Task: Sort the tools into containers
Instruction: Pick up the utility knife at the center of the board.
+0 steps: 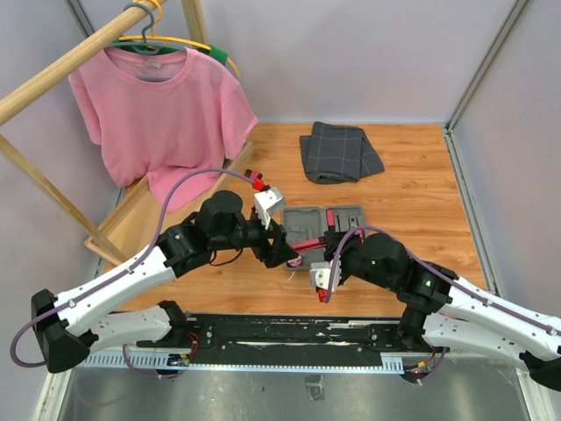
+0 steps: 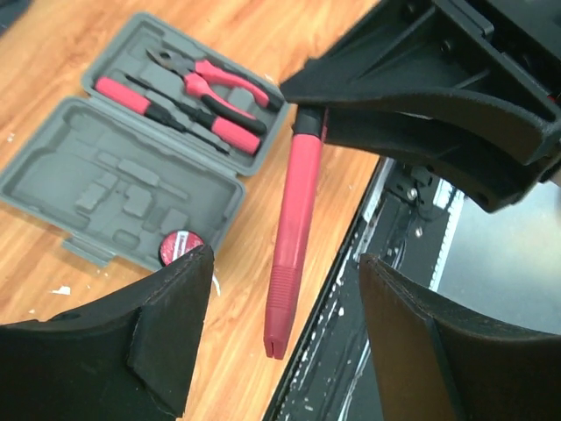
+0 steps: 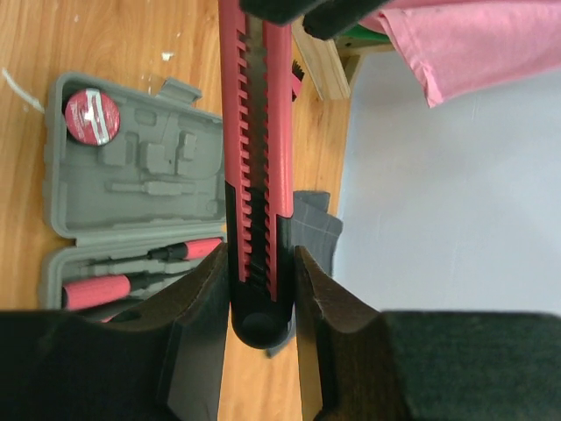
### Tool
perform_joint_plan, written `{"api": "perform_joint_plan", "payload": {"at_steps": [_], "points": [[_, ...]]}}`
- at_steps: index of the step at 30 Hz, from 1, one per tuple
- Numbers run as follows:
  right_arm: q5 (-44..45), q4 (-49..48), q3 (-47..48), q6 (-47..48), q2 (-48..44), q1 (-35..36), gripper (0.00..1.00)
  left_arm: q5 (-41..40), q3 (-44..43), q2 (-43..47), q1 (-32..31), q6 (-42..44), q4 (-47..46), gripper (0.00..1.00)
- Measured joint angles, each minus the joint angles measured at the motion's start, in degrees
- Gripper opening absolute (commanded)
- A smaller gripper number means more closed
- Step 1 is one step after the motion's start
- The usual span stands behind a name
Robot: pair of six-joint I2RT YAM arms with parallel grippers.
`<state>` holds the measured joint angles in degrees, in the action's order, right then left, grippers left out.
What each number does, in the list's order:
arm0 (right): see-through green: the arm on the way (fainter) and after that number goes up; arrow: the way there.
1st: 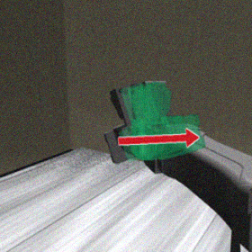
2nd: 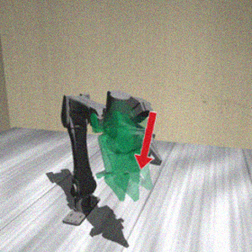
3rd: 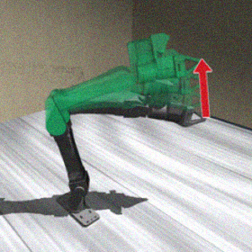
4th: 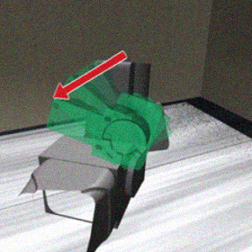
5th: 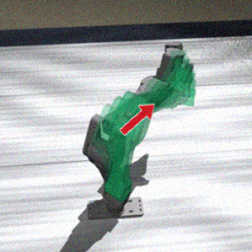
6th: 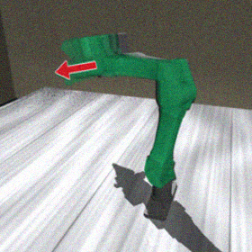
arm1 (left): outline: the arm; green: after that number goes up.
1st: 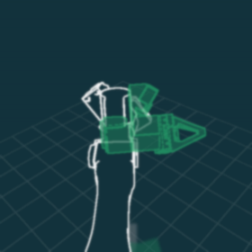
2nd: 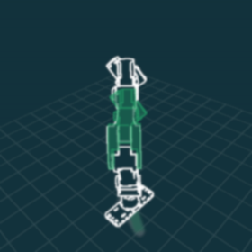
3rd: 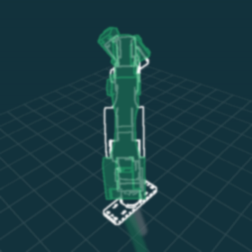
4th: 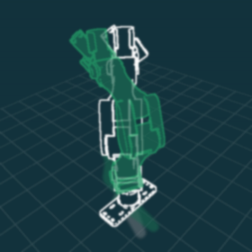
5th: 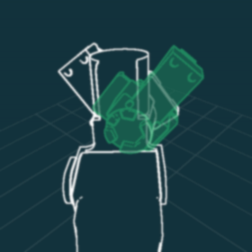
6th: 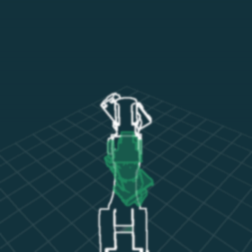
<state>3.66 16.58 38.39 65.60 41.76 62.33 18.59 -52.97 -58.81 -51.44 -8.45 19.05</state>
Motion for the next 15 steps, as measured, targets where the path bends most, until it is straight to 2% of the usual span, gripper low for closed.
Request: {"api": "perform_joint_plan", "payload": {"at_steps": [10,15], "points": [[5.35,-5.66,-0.44,-28.46,-3.23,0.00,0.01,-6.34,3.85,6.08,0.00,-6.75,-12.13,0.76],[6.73,-6.97,-0.96,-39.69,-3.48,0.00,0.01,-8.81,4.57,7.39,0.00,-9.29,-15.85,0.77]]}}
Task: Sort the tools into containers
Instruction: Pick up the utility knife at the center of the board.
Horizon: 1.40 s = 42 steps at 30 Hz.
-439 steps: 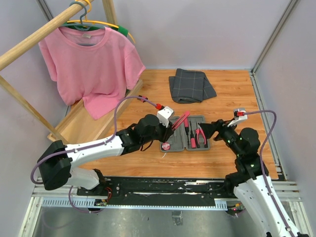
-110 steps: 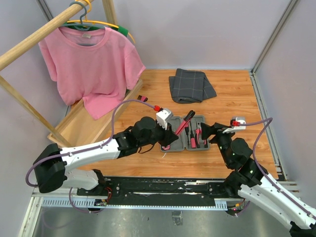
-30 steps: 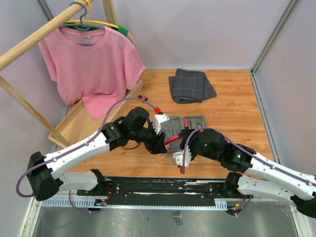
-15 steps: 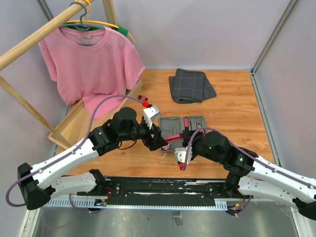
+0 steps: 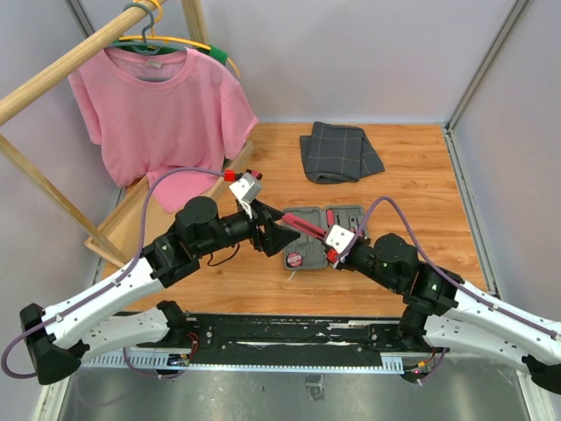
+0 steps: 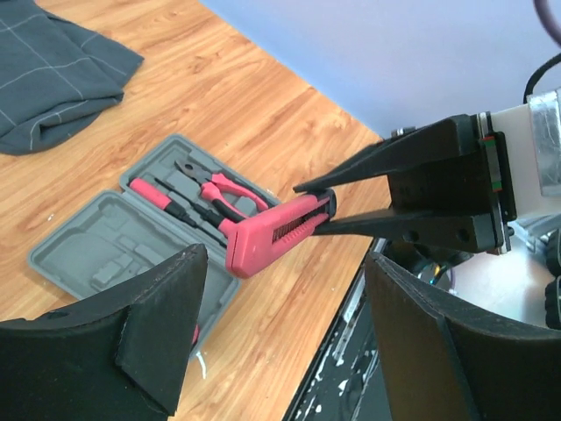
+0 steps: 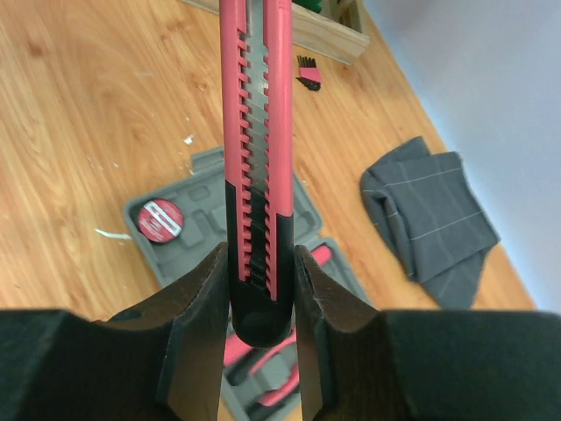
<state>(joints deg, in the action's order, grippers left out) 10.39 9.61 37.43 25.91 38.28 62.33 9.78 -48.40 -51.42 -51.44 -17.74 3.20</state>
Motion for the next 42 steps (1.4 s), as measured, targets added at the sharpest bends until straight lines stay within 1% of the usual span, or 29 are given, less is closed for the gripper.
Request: {"api": "perform_joint_plan", "payload": {"at_steps": [4,8,11,14,19,27,31,35,42], "points": [[0.11,-2.82,-2.05,-8.59,-1.68,0.00,0.01,-1.57,0.90,0.50,0.00,-1.70,-2.05,0.81],[-0.37,-6.80,-4.15,-16.41,-3.30,0.00,0.01,-2.10,1.46,0.22,0.00,-3.26,-3.78,0.81],[-0.87,-8.74,-4.15,-20.92,-3.32,0.00,0.01,-1.73,1.46,-0.76,0.00,-3.78,-4.96,0.81],[-0.26,-8.48,-3.26,-24.46,-2.36,0.00,0.01,-1.14,1.46,-1.97,0.00,-4.09,-5.35,0.81],[1.33,-9.29,-1.86,-27.50,-0.09,0.00,0.01,-0.90,1.46,-3.30,0.00,-4.74,-6.54,0.81],[6.21,-10.73,-0.50,-29.05,4.68,0.00,0.01,-0.17,1.46,-5.27,0.00,-7.08,-10.36,0.82],[7.26,-11.67,-0.26,-29.66,5.40,0.00,0.01,0.04,1.46,-6.64,0.00,-8.22,-10.93,0.81],[7.63,-14.08,-0.31,-31.23,5.38,0.00,0.01,-2.95,1.66,-6.75,0.00,-10.93,-11.85,0.81],[7.48,-17.40,-0.68,-33.88,5.46,0.00,0.01,-8.04,6.43,-5.53,0.00,-17.49,-19.06,0.81]]}}
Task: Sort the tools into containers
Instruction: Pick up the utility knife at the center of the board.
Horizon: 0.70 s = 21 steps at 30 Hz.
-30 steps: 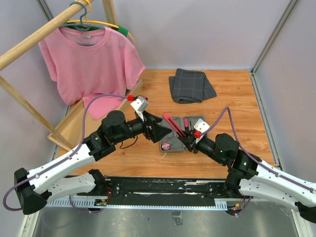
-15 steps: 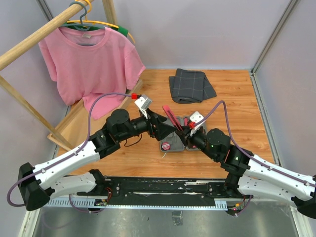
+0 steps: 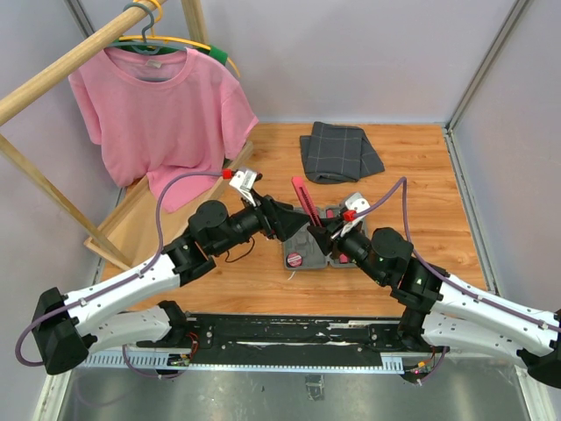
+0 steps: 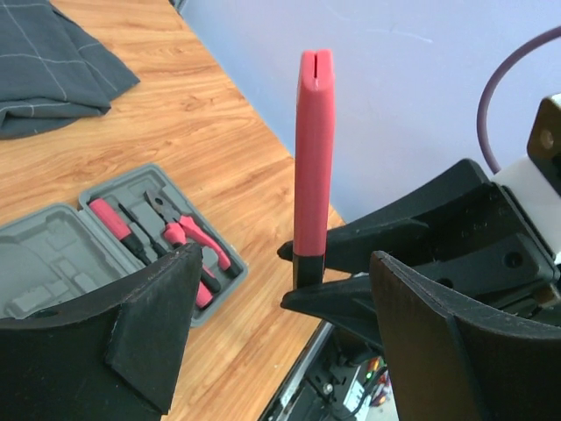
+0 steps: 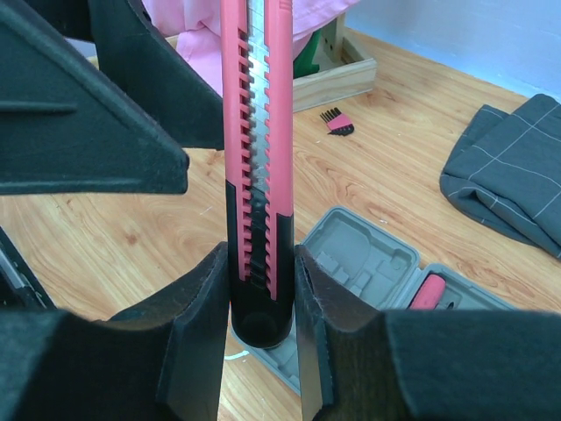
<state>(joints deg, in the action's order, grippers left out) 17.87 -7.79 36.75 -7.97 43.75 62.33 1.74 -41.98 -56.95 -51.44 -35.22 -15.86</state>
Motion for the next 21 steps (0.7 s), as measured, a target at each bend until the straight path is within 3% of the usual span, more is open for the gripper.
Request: {"api": "perform_joint_plan", "payload": {"at_steps": [11,21], "points": [[-2.19,-0.09,-0.04,-1.09,0.09,0.00,0.01,-4.52,1.18,0.66,0.00,-3.30,-6.82,0.76],[-4.39,0.11,-0.61,-1.03,0.09,0.00,0.01,-5.79,1.18,-0.42,0.00,-3.80,-8.61,0.52]]}}
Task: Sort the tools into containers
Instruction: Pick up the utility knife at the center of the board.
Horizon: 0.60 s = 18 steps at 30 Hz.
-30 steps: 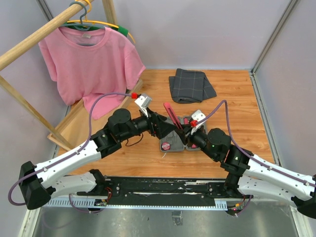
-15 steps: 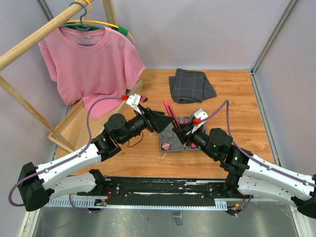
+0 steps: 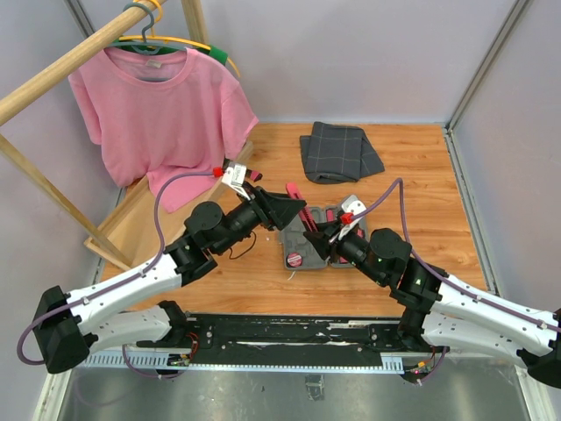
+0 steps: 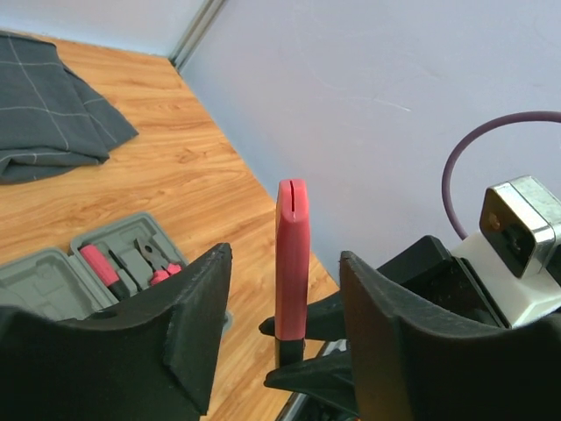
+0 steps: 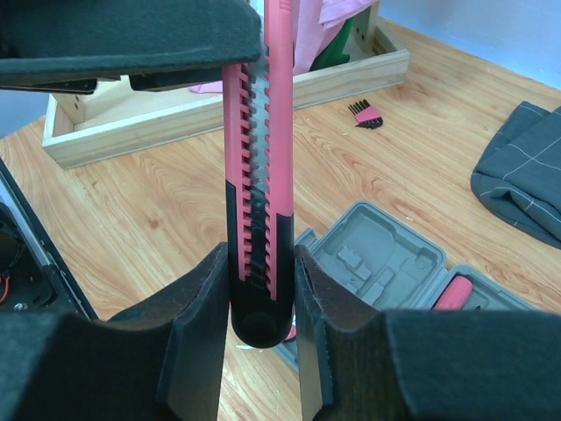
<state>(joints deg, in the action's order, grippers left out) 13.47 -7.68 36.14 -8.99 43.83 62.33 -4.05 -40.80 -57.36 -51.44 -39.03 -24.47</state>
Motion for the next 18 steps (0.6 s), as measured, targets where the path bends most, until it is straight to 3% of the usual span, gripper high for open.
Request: {"api": "perform_joint_plan", "payload": {"at_steps": [11,16,18], "points": [[-0.42,0.44,-0.11,0.13,0.00,0.00,0.06,0.98,-0.35,-1.90,-0.02,-0.68,-1.27,0.02],[-0.42,0.46,-0.11,0.24,-0.04,0.00,0.44,1.09,-0.46,-2.08,-0.02,-0.68,-1.27,0.01],[-0.44,0.42,-0.11,0.42,-0.07,0.00,0.53,1.16,-0.46,-2.08,-0.02,-0.50,-1.22,0.01]]}}
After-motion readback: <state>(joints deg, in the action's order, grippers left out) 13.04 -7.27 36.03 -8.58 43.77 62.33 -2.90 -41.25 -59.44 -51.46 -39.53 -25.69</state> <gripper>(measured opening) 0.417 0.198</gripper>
